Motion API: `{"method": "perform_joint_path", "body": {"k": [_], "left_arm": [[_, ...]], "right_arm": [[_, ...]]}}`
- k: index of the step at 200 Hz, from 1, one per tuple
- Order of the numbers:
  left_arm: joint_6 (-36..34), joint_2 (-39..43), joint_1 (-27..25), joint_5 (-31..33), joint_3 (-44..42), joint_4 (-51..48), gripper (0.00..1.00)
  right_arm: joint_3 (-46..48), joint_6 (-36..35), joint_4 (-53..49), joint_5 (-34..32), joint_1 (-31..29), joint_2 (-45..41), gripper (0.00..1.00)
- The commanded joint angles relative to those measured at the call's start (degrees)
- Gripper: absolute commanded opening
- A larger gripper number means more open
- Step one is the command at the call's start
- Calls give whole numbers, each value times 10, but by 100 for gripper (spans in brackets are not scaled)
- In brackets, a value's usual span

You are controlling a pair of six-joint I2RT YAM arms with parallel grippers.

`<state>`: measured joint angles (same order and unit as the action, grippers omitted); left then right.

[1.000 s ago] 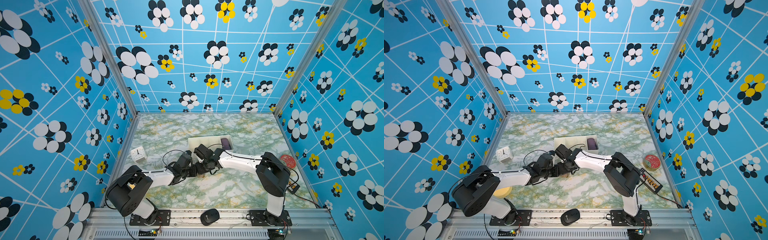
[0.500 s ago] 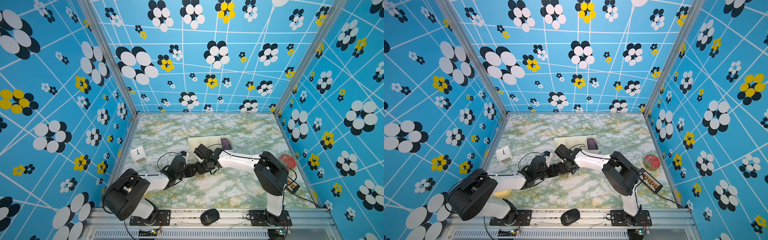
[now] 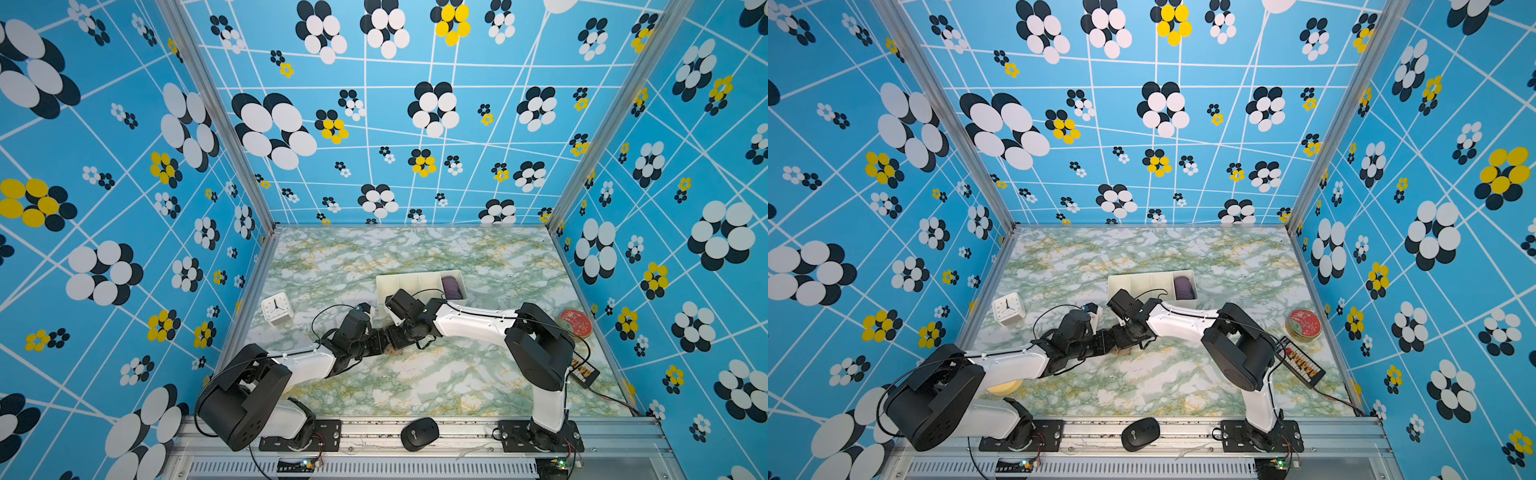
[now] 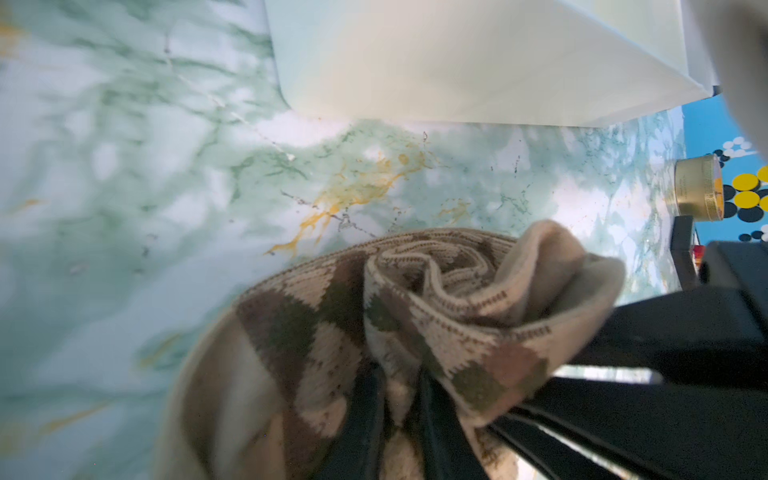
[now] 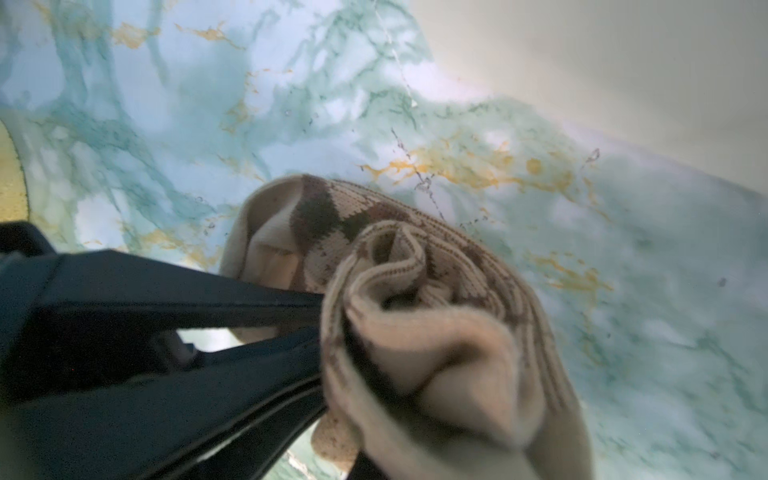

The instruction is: Roll the socks

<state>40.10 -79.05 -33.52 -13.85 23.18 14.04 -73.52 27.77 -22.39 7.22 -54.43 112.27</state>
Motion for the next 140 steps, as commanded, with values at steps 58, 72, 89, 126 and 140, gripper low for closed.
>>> {"method": "perform_joint_path", "body": {"k": [58,72,89,126,140], "left_arm": [[-59,96,12,2,31,-241,30],[-65,105,22,0,30,-251,26],[-69,121,32,-1,28,-261,24],[-80,162,54,6,32,-284,23],[-84,171,64,6,32,-284,22]], "right_arm": [[62,0,-34,-12,-21,92,9],[62,-1,-34,-12,-21,92,9],[62,0,-34,-12,-21,93,9],[62,0,-35,-12,-21,92,9],[62,0,-35,-13,-21,90,9]]}}
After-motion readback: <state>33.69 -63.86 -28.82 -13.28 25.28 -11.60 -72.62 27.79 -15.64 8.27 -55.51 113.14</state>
